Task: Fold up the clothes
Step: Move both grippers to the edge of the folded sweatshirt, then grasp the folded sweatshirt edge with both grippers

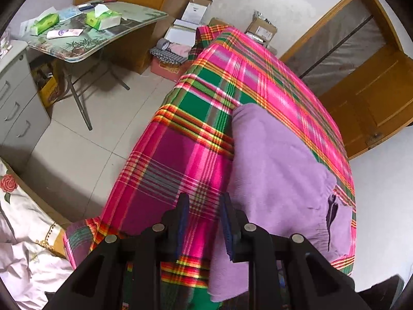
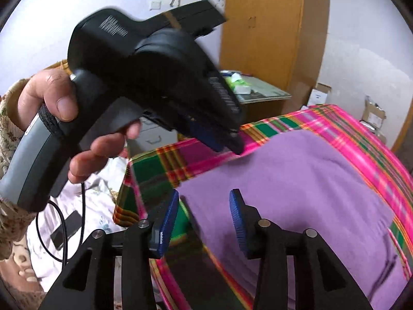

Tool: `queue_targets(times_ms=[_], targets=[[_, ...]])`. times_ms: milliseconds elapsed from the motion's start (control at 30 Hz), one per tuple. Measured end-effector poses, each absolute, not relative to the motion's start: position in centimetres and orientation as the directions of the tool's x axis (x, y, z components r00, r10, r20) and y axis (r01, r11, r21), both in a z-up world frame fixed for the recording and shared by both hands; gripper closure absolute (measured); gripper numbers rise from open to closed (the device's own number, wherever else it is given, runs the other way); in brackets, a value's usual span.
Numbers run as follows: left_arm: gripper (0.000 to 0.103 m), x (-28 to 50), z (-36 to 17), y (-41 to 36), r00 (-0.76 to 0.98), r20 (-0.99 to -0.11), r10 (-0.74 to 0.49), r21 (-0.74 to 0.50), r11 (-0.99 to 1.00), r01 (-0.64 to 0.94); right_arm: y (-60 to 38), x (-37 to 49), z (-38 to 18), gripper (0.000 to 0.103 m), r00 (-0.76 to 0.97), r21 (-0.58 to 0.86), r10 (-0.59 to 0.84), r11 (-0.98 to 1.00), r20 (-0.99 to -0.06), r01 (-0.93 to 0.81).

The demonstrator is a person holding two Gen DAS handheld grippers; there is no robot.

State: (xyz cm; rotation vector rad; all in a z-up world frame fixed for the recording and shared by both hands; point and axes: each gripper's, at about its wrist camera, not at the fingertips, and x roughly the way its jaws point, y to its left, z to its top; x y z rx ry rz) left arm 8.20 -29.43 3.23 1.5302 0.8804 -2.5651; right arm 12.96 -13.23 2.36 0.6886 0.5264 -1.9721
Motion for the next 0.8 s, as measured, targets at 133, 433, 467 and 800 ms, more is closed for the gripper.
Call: queue_targets(times_ms=[133,433,467,800], targets=[[0.078,7.5,2.7,-29.3,-0.501,-0.822,0.273,-0.453,-0.846,0.282,-14.3,12.6,1.6,0.047,-0.418,-0.096,-0.618,-0.484,-0.666,0.87],[0.078,4.6,1.8,-29.9,-0.501,-0.765,0.405,-0.568,-0.791,0.228,-15.9,12.2,0.4,0.047,-0.472,-0.131,-0.581,-0.531,-0.663,0.837],[0.078,4.2,1.7,-30.0,-0.501,-0.756,0.421,-0.583,-0.781,0.222,-15.9,12.2,0.4,0.047,-0.475,-0.129,-0.579,-0.537,-0.663,0.834],[0.07,4.3,1.4,-31.8,-0.563,-0.616,0.551,-0.732,-0.665,0.15,-15.4,11.8,0.0,0.047,-0.466,-0.07,-0.589,-0.57,-0.66,0.819]])
